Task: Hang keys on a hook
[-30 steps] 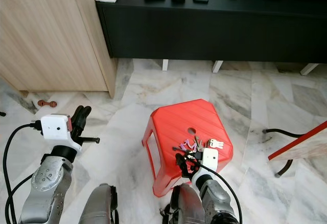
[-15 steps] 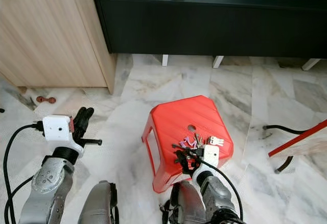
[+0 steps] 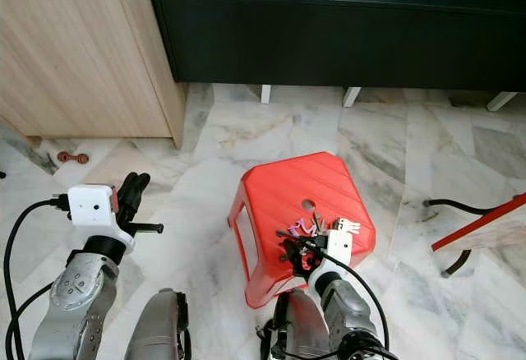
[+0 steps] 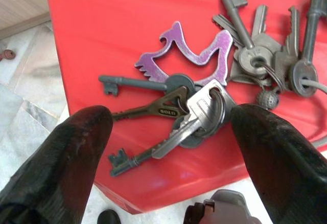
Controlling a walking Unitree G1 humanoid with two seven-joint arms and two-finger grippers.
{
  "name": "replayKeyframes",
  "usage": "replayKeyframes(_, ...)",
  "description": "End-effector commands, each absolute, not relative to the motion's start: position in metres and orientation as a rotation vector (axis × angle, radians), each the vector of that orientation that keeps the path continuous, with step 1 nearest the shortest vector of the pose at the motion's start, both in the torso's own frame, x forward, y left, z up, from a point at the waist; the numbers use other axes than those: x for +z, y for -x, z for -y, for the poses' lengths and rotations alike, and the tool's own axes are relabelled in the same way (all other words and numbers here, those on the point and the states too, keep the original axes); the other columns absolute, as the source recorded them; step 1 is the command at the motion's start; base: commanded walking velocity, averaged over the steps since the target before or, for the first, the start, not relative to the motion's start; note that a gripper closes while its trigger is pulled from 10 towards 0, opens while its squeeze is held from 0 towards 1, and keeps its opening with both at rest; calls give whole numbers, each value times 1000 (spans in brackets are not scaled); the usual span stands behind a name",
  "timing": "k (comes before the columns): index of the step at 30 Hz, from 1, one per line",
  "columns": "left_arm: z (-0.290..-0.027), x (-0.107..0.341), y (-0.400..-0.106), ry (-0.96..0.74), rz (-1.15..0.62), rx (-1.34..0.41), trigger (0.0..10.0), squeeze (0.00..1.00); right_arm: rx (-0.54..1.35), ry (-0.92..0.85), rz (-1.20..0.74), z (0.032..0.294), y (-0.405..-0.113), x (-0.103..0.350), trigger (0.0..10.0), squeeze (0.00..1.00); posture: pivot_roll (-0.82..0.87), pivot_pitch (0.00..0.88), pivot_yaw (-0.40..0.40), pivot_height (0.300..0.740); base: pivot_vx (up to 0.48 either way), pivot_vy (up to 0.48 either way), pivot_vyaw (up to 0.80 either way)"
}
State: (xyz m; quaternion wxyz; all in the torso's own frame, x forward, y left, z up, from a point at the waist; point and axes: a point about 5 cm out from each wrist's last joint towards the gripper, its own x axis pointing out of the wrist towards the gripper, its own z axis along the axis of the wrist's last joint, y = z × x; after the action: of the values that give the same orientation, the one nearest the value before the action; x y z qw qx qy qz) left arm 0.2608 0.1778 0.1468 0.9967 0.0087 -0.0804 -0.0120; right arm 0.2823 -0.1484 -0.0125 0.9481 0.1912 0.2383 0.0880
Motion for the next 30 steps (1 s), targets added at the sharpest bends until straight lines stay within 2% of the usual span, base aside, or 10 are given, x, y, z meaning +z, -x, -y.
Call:
replayKeyframes(1, -179, 147, -257, -22, 161, -14, 10000, 0, 157, -397, -544, 151, -270, -24, 10000, 0, 258, 303, -123, 641, 0, 0, 0)
replayKeyframes(2, -179, 147, -256, -22, 160, -13, 10000, 0, 158, -397, -544, 151, -270, -24, 10000, 0, 258, 303, -123, 641, 0, 0, 0)
replayKeyframes(3, -179, 147, -256, -22, 159, -12, 10000, 0, 157, -396, -545, 152, -270, -24, 4235, 0, 255, 305, -123, 641, 0, 0, 0)
replayKeyframes(4, -179, 147, -256, -22, 159, -12, 10000, 0, 157, -396, -545, 152, -270, -24, 4235, 0, 255, 305, -123, 641, 0, 0, 0)
replayKeyframes(5, -179, 147, -256, -22, 157, -13, 10000, 0, 157, -394, -547, 152, -271, -24, 0, 0, 255, 305, -123, 641, 0, 0, 0)
replayKeyframes(30, -183, 145, -253, -31, 145, 0, 10000, 0, 156, -379, -574, 150, -267, -28, 0, 0, 258, 300, -117, 641, 0, 0, 0)
